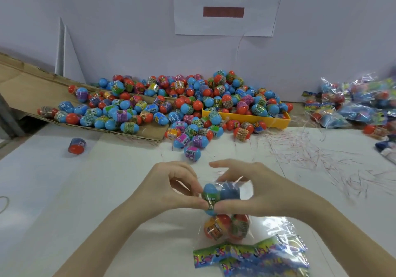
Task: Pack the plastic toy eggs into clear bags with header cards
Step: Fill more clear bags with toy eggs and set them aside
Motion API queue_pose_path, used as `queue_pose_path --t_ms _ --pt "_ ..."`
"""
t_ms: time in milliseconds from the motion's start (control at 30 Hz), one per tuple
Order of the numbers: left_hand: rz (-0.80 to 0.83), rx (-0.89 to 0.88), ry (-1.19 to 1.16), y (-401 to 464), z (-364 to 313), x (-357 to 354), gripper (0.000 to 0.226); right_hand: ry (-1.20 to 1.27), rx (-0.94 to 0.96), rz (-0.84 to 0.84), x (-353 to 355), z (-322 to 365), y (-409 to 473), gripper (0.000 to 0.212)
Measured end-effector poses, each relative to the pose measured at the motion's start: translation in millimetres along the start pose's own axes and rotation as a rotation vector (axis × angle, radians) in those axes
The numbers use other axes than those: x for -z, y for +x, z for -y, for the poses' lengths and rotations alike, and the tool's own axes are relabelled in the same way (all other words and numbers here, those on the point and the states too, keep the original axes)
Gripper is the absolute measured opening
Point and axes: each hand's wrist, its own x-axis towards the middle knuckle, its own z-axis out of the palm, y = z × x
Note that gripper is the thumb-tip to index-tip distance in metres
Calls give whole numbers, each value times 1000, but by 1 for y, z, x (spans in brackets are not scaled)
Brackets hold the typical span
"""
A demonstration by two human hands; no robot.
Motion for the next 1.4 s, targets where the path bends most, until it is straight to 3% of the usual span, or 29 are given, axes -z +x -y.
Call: queue_pose_path --t_ms 67,167,300,367,467,567,633,667,733,800,900,967,1033,1133,1200,1267,1300,1400 --pt "-25 -27 9 -2 1 -1 15 -68 -21 65 -3 1 6 67" --pt "-86 -70 -18 -7 2 -6 19 61 23 29 -2 2 5 39" --pt "-221 96 -238 -9 -1 -12 38 252 55 -77 2 3 1 24" --pt "-135 190 -268 -8 -5 -15 47 313 80 -86 7 7 0 24" --pt "-6 174 -275 -6 -20 -19 8 335 149 -120 14 12 0 29" --pt "-1 110 -278 -4 -26 -18 18 442 173 -92 21 11 -3 29" --pt "-7 104 -326 -3 -27 -16 6 521 166 -31 25 6 -6 28" --pt "4 100 -351 -3 -26 -15 8 568 161 13 26 4 -7 30" --pt "47 85 -392 -5 -23 -14 43 658 176 115 28 -1 -12 44" --pt "97 118 -398 -6 -19 -15 56 704 154 185 27 -6 -17 50" --pt "255 206 -365 -9 -20 -15 38 668 89 265 28 -19 -25 43" --pt "273 289 -258 -8 -15 -16 26 566 58 309 36 -28 -33 37" --pt "146 330 -150 -6 -10 -14 18 522 5 155 58 -36 -41 42" --pt "-75 357 -132 -1 -3 -6 14 777 -11 -538 106 -54 -44 44" --pt "-256 344 -139 6 5 -2 13 863 -121 -807 128 -62 -35 58" --pt "-431 328 -87 15 14 -1 11 692 -283 -729 125 -64 -22 76" --pt "-493 325 -47 20 19 -2 10 598 -317 -642 114 -64 -15 75" --pt "-546 330 52 29 28 -8 11 310 -279 -450 70 -59 -3 50"
